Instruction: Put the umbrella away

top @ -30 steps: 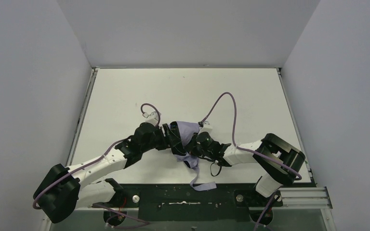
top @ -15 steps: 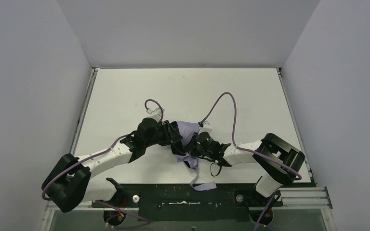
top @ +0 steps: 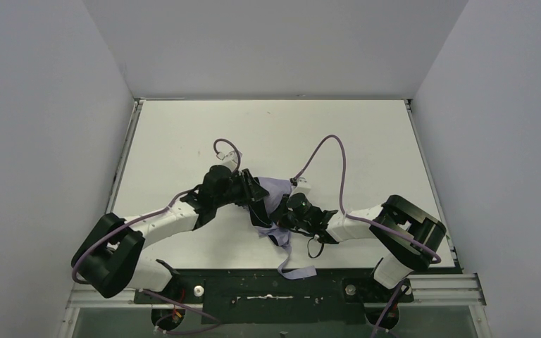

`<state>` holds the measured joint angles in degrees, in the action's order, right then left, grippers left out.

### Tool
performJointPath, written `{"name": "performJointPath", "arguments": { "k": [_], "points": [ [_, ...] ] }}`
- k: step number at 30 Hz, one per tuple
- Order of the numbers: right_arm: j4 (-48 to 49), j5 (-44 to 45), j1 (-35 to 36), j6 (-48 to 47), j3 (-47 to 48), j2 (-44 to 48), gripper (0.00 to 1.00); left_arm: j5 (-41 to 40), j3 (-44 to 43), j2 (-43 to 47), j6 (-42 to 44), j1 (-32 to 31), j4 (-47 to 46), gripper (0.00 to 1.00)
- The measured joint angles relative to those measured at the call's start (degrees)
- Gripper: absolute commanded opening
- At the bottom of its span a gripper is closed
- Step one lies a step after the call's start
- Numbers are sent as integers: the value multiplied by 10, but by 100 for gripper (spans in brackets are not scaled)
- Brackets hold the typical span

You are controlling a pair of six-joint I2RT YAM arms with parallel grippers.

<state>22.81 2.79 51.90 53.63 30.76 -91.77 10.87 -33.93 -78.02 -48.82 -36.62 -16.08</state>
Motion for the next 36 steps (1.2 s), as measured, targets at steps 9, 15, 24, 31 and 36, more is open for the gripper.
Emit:
{"name": "performJointPath", "arguments": {
  "k": [9,15,24,31,36],
  "points": [
    [1,0,0,0,0,-1,0,6,-6,-17,1,0,-6,49],
    [1,0,0,0,0,-1,0,9,-9,-27,0,0,-10,40],
    [1,0,0,0,0,-1,0,23,-16,-76,-4,2,-33,0],
    [1,0,0,1,0,0,4,38,-16,-77,-3,3,-40,0],
    [-1,0,0,2,-3,4,8,73,4,-50,-2,3,-61,0]
  ]
}}
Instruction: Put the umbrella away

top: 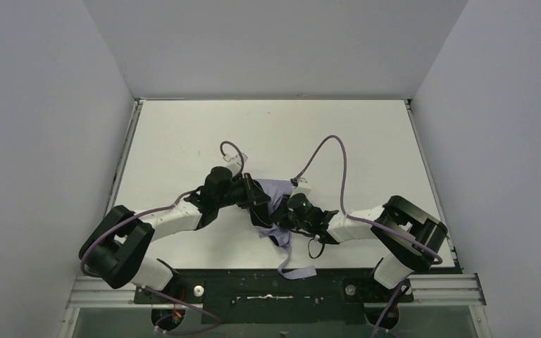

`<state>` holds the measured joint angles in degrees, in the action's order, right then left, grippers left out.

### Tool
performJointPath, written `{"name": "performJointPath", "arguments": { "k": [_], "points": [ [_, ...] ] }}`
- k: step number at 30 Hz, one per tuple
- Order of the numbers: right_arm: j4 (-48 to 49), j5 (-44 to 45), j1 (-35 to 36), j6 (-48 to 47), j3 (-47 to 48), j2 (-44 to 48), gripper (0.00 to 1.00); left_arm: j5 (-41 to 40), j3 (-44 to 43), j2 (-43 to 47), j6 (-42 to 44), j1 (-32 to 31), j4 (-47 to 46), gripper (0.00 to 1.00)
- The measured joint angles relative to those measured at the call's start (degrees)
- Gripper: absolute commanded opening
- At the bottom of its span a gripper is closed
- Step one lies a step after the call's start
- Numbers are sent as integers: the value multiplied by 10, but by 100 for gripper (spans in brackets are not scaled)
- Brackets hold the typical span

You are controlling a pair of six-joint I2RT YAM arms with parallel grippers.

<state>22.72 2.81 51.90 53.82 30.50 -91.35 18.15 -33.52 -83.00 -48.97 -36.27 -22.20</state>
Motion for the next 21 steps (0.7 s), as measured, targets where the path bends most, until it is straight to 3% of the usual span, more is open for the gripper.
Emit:
{"name": "performJointPath", "arguments": {
  "k": [12,21],
  "points": [
    [-37,0,4,-3,-4,26,12,20,99,25,0,-9,-89,0],
    [-80,0,11,-15,-13,74,17,-3,107,5,19,-18,-107,0]
  ]
}}
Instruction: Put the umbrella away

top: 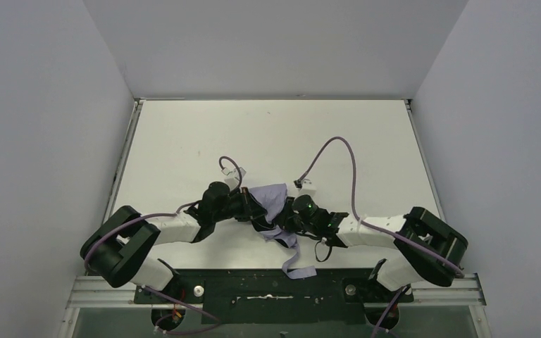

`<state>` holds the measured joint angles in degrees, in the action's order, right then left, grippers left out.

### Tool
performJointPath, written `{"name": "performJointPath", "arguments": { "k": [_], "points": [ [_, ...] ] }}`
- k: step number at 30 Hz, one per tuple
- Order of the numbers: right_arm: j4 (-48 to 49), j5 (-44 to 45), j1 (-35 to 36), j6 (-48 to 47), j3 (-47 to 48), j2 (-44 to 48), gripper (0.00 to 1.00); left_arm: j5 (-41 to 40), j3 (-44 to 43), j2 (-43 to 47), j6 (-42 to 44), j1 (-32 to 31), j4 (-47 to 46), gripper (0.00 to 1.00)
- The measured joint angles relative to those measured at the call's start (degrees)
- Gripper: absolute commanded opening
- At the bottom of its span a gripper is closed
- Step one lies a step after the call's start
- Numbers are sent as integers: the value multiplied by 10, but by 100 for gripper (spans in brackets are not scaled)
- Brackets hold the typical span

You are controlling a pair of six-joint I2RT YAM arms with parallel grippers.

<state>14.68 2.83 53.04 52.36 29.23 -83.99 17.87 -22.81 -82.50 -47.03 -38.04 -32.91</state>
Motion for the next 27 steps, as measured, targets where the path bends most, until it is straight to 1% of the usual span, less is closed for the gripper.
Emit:
{"name": "performJointPath", "arguments": {
  "k": [3,4,6,10,12,17,22,27],
  "points": [
    [-32,3,3,-6,-2,44,17,-7,0,-6,10,-1,1,0],
    [-45,5,4,-8,-2,64,14,-9,0,-7,12,-1,1,0],
    [-72,12,7,-13,-2,109,0,-13,0,-7,16,-2,1,0],
    [-115,23,7,-28,-2,187,0,-20,0,-7,26,-3,5,0],
    [-135,23,7,-40,4,205,0,-23,0,-7,30,-3,9,0],
    [-146,6,7,-65,35,188,0,-26,0,-6,38,-3,14,0],
    [-111,-27,7,-77,75,110,0,-28,-1,-6,43,-4,16,0],
    [-89,-34,2,-69,87,46,0,-31,-3,-6,47,-7,23,0]
  ]
}}
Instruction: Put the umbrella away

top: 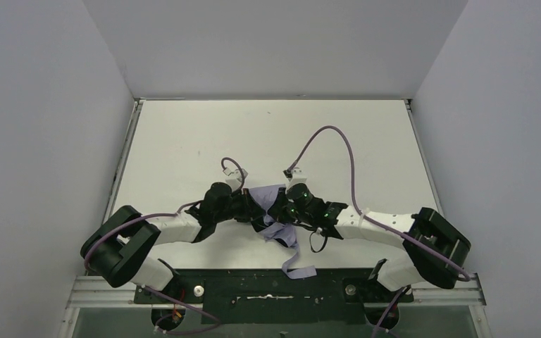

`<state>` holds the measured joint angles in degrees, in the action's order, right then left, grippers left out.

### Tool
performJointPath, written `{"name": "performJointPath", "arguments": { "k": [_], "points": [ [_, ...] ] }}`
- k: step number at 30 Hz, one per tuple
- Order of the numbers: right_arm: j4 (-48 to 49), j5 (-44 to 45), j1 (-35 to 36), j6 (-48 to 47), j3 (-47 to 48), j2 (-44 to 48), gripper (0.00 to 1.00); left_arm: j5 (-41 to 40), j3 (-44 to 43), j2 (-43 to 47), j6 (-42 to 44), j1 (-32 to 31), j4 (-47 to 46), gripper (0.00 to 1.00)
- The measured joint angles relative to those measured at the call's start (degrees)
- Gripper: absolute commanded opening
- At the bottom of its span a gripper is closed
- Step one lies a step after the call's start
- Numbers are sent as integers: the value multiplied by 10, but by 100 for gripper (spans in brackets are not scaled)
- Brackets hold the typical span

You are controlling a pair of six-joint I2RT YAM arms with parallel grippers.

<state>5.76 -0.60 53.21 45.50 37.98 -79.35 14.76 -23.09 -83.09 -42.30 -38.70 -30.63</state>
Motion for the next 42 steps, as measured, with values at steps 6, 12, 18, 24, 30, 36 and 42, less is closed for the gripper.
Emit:
{"name": "performJointPath", "arguments": {
  "k": [6,12,18,24,30,36,42],
  "points": [
    [12,11,-11,14,-5,-50,0,0,-2,0,9,-3,10,0],
    [71,12,-22,23,-32,-83,0,-7,-3,17,25,-4,58,27],
    [137,0,-56,21,-46,-115,0,-22,-20,109,58,-1,183,61],
    [177,-3,-57,22,-66,-118,0,-36,-118,206,127,30,328,90],
    [200,-7,-56,28,-79,-118,0,-38,-280,156,229,53,448,90],
    [204,-19,-56,28,-82,-118,0,-3,-405,38,374,64,545,91],
    [212,-24,-57,28,-88,-118,0,62,-410,-26,513,70,600,91]
  ]
}}
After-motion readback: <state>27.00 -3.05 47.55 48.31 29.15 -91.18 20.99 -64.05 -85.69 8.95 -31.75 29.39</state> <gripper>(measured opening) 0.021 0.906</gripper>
